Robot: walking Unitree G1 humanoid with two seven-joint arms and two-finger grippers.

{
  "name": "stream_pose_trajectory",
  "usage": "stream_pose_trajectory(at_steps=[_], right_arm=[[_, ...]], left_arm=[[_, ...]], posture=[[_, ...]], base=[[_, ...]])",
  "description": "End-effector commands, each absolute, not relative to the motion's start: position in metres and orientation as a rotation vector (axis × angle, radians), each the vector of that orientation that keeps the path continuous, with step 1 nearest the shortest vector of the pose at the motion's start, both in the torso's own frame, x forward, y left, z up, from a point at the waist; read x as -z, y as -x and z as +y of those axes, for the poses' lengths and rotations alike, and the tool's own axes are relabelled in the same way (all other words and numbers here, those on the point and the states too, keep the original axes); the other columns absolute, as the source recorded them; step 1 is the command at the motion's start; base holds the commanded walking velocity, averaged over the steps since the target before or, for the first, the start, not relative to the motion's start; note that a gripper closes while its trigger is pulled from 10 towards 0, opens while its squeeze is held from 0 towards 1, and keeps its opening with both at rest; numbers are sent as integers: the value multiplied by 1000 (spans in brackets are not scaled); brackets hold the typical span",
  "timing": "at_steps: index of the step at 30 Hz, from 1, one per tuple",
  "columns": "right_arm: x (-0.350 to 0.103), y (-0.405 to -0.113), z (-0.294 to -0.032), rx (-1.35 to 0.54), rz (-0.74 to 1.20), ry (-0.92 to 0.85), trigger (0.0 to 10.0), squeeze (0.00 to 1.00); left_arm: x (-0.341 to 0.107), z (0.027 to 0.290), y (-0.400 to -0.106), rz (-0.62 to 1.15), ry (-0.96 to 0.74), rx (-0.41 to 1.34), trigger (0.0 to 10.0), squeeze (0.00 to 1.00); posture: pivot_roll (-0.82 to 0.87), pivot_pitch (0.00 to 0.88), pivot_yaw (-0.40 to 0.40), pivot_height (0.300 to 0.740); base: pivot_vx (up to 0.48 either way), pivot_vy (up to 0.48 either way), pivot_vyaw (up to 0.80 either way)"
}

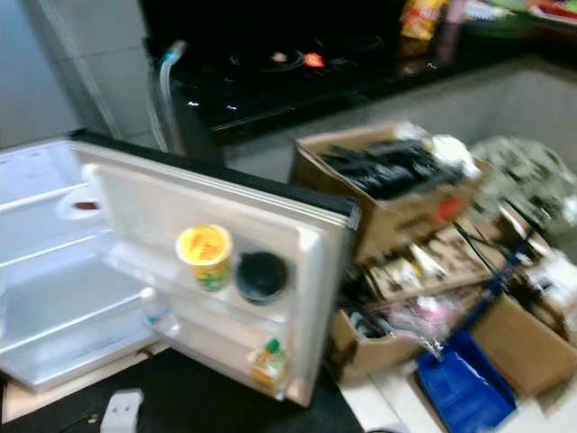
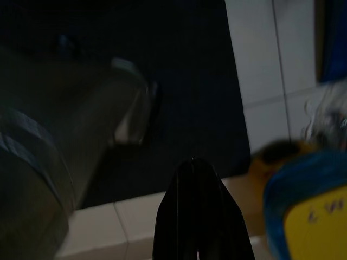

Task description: Restocking fridge

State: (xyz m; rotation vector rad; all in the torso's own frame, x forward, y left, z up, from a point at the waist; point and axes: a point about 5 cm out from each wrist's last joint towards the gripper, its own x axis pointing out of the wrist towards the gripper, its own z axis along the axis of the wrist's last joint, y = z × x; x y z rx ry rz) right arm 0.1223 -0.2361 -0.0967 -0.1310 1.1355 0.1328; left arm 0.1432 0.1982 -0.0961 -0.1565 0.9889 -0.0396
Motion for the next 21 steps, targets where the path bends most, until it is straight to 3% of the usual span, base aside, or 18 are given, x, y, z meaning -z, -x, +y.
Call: stream_pose_trajectory(at_steps=[1,5,8,16,21], right_arm=[[98,-118,-237,-137,1143,130,10000,0],[97,-118,-237,-139,1141,141,10000,0],[97,-120,-239,-92,1124,142,10000,0],[96,-122,-240,-78,1121,151,10000,0],[95,-126,-240,-73,1106,148,10000,0]], left_arm=[[97,196,-140,1002,153,51,10000,0],[98,196,-140,1004,153,55,10000,0],[98,195,-140,1007,173,65,10000,0],[98,196,-138,1018,171,56,10000,0],[98,194,-139,1014,194,51,10000,0]], posture=[[-82,42,-6,740],[-81,42,-7,740],[-80,45,-5,740],[-82,47,-4,740],[-84,47,-3,740]], base=[[0,0,781],[0,0,781],[0,0,0],[0,-480,0],[0,0,0]])
